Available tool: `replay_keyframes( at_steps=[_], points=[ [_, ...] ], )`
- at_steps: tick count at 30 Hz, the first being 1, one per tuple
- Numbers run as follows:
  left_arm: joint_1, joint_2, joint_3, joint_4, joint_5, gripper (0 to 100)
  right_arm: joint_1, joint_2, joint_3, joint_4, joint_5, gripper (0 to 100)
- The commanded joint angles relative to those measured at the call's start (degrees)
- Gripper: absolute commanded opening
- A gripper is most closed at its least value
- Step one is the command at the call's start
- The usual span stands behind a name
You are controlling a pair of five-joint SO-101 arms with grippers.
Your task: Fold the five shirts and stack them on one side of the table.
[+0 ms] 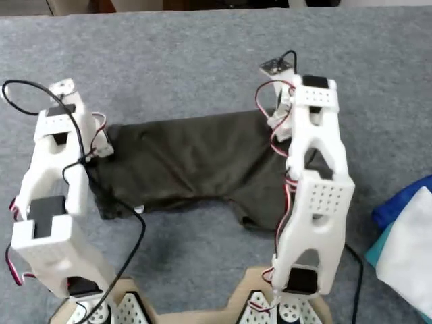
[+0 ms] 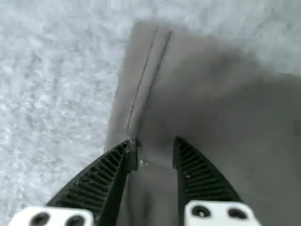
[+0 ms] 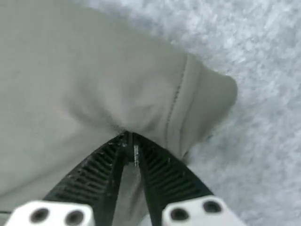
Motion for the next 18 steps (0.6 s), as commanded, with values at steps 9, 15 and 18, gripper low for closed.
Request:
replay_keyframes(
  at_steps=[9, 15, 18],
  points=[
    [-1.6, 0.4, -3.2, -0.3, -0.8, 14, 2.5, 11.6, -33.5, 18.9, 3.1, 0.5],
    [4.5, -9.6, -4.2, 7.1, -4.0, 16, 2.9, 9.3, -45.3, 23.7, 4.0, 0.5],
    [6.1, -16.7, -5.5, 9.1, -4.0, 19, 1.8, 6.3, -43.6, 23.7, 3.9, 0.5]
  ],
)
